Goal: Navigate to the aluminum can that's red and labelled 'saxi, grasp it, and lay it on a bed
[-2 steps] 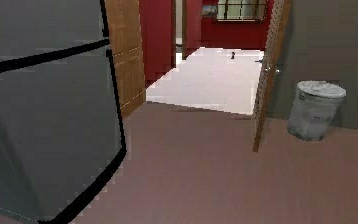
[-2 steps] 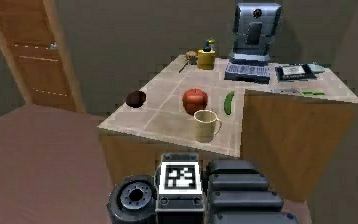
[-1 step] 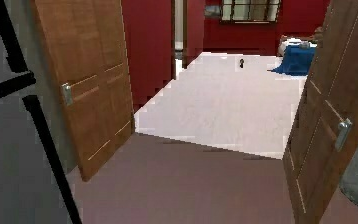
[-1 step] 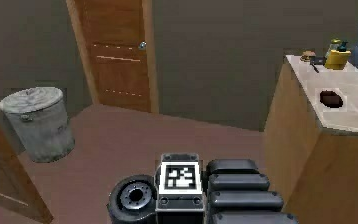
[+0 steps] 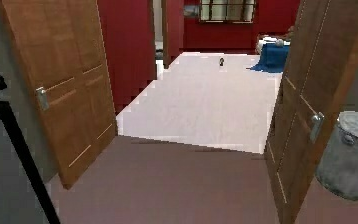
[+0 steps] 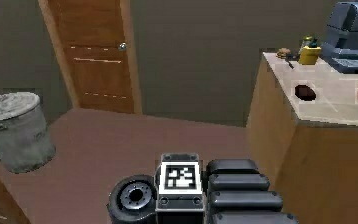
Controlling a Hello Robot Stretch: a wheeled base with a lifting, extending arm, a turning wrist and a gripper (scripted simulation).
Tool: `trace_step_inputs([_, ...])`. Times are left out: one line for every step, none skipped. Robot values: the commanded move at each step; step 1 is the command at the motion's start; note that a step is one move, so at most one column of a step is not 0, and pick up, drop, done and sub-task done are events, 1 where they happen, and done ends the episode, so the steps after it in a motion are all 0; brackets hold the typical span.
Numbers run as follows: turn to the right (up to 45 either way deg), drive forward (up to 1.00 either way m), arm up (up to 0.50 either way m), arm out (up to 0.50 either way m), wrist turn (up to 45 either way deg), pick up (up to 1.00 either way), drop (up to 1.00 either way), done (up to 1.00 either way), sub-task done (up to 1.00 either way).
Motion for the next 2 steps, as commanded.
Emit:
trace_step_inputs([0.0, 0.75, 0.0, 0.0, 0.0, 0.0, 0.0, 0.0, 0.0])
trace_step_inputs([3.0, 0.0, 0.0, 0.0, 0.0, 0.0, 0.0, 0.0, 0.0])
